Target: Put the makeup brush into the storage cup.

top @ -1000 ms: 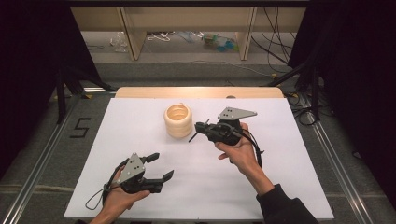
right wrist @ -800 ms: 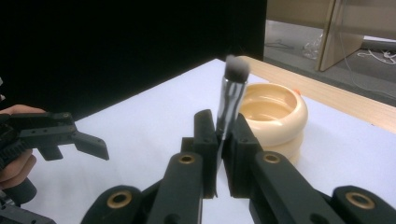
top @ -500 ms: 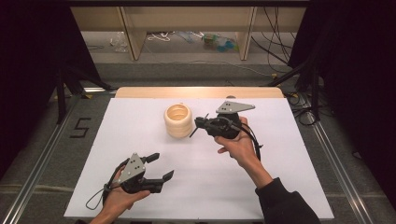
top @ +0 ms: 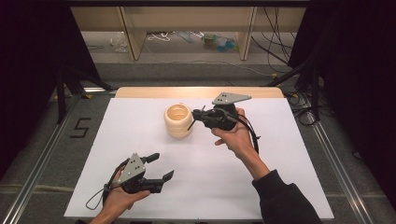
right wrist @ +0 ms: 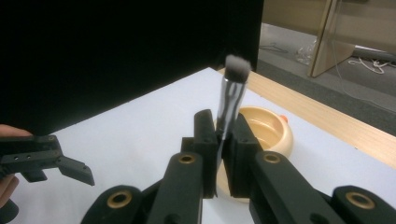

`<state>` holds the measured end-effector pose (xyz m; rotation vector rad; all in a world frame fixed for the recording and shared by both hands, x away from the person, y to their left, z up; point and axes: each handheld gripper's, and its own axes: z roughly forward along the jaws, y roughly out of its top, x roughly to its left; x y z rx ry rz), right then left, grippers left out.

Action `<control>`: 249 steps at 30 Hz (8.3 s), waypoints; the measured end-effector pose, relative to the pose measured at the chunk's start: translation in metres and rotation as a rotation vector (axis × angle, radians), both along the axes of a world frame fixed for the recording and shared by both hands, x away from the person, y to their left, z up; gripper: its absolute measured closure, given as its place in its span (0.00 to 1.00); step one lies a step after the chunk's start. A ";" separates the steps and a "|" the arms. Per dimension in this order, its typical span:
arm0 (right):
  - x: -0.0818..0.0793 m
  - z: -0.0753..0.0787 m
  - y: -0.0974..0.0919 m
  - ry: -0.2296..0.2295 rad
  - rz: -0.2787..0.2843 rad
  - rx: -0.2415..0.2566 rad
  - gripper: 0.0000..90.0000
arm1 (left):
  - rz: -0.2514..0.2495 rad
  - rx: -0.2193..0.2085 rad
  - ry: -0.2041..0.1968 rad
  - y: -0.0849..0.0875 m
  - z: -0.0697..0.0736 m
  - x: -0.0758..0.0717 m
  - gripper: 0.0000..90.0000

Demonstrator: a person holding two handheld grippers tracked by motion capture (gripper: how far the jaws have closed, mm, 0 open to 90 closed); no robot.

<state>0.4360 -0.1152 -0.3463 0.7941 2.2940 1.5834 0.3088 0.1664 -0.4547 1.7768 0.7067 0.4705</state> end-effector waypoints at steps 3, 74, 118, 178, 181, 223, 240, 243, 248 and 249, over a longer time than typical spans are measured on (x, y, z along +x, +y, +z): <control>0.004 0.002 0.001 0.001 -0.003 -0.007 0.95 | -0.005 0.006 -0.007 0.000 0.000 0.000 0.24; 0.080 0.004 0.053 0.025 -0.096 -0.067 0.94 | -0.003 -0.003 -0.006 0.001 0.001 0.000 0.24; 0.092 -0.032 0.077 0.075 -0.129 -0.214 0.65 | -0.008 -0.008 0.002 0.001 0.001 -0.001 0.24; -0.010 -0.017 -0.009 -0.032 -0.121 -0.052 0.34 | -0.003 -0.005 -0.009 0.001 0.001 0.000 0.24; -0.014 -0.021 -0.012 -0.031 -0.115 -0.052 0.34 | -0.003 -0.004 -0.009 0.002 0.001 0.000 0.24; -0.061 -0.061 -0.058 0.039 -0.098 -0.004 0.31 | 0.011 -0.014 -0.025 0.008 0.004 0.003 0.24; -0.077 -0.072 -0.071 0.035 -0.095 -0.008 0.27 | 0.018 -0.014 -0.025 0.009 0.005 0.003 0.24; -0.080 -0.071 -0.072 0.043 -0.088 -0.008 0.27 | 0.017 -0.013 -0.025 0.010 0.005 0.003 0.24; -0.082 -0.074 -0.077 0.029 -0.104 -0.002 0.27 | 0.018 -0.017 -0.025 0.012 0.005 0.003 0.24; -0.083 -0.074 -0.079 0.033 -0.108 -0.010 0.27 | 0.020 -0.020 -0.027 0.013 0.005 0.003 0.24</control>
